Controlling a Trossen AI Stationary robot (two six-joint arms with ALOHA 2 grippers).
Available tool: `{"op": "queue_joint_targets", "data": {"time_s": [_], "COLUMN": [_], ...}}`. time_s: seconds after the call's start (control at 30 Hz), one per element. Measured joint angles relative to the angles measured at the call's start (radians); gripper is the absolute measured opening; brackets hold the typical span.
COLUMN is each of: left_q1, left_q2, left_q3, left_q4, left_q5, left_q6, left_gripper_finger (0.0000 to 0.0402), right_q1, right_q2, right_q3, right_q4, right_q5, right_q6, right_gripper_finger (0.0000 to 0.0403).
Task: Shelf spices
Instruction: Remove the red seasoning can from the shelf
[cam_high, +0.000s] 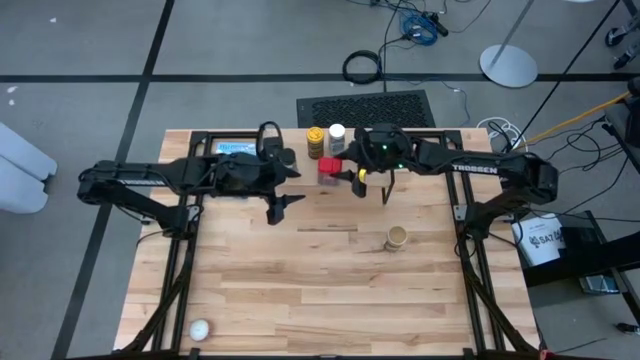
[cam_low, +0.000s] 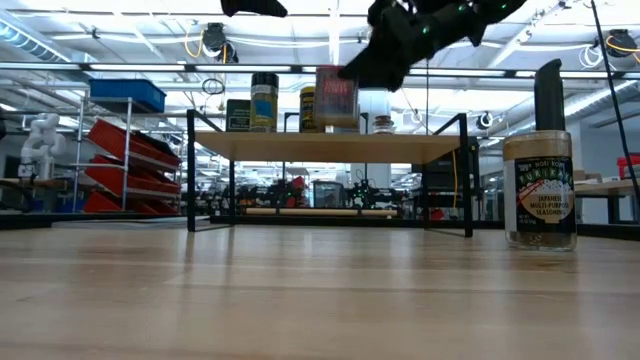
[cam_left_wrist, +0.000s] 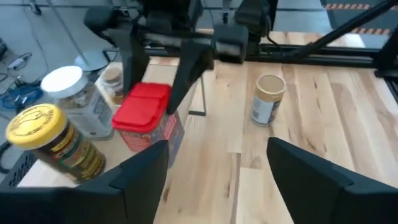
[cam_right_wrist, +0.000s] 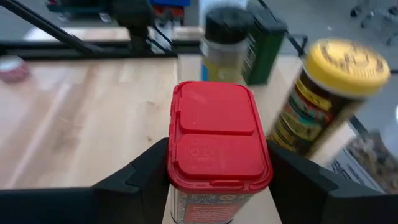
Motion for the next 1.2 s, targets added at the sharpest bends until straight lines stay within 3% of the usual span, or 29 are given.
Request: {"op": "queue_joint_targets", "data": {"time_s": [0.2,0.37,0.6,1.03,1.2], "left_q1": [-0.029,-0.038,-0.038,-0.040,-0.040], "left_q2": [0.029,0.043,0.074,0.177,0.179], "left_q3": [0.000,0.000,0.000,0.000,0.000], "left_q4": [0.043,0.111,0.136,0.177,0.182], "left_q5": [-0.106,-0.114,0.017,0.017,0.018], "left_q6": [0.033,0.032,-0.019,-0.013,-0.014], "left_gripper_finger": [0.0351,0.0396,0.0396,0.0395,0.0378], "right_q1": [0.067,0.130,0.198,0.236,0.236], "right_q2": [-0.053,-0.071,-0.071,-0.071,-0.071], "right_q3": [0.000,0.000,0.000,0.000,0.001], "right_q4": [0.002,0.003,0.011,0.038,0.037], "right_q5": [-0.003,0.001,0.038,0.039,0.059], "right_q6": [0.029,0.034,0.022,0.016,0.008], "right_gripper_finger": [0.0214,0.0214,0.0215,0.0215,0.0215]}}
